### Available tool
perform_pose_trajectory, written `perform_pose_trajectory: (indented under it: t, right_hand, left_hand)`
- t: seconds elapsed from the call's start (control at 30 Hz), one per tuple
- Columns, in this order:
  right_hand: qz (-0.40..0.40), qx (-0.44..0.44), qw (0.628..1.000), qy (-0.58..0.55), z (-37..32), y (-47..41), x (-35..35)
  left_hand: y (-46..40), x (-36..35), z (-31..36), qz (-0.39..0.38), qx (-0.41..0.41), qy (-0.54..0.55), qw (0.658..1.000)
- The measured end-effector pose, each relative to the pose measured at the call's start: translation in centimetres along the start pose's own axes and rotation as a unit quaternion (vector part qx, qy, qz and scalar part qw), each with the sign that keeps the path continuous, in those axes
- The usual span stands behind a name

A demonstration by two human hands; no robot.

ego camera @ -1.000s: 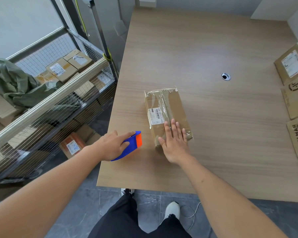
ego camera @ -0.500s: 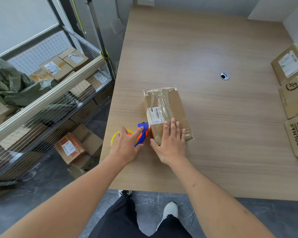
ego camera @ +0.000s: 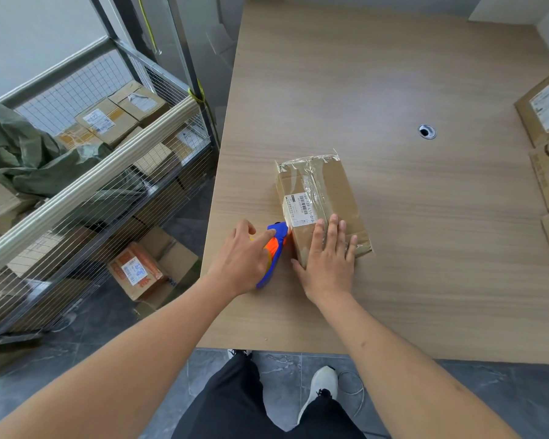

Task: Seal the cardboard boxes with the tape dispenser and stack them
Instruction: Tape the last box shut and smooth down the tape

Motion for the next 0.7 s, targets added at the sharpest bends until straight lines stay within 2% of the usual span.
perform_pose_trajectory:
  t: [0.17,0.37,0.5,0.7]
  right_hand:
    - [-0.088,0.001,0.996,-0.006,0.4,0.8,1.3]
    - [-0.161,0.045,0.986,-0.005,3.0,2.8,3.3]
    - [-0.138,0.089,0.986,0.004,5.1,3.5,3.7]
    - [-0.063,0.135,0.988,0.024,7.5,3.6,2.6]
  left_hand:
    - [-1.0,0.3,0.9,-0.003,-0.078,0.013,0.997]
    - [-0.9,0.5,4.4,0.003,-0.18,-0.025,0.983]
    - [-0.8,-0.5,6.3,-0.011,-0.248,-0.06,0.967]
    - [-0.5,-3.3,7.0,-0.027,-0.232,-0.06,0.97]
Point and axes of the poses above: each hand's wrist, its own y-axis away from the middle knuckle, its own x-axis out of the back of the hand, z = x × y, the point moved 4 cm from there along -y, towards the middle knuckle, and after that the axes turned 13 degrees about -z, right-handed, at the moved point
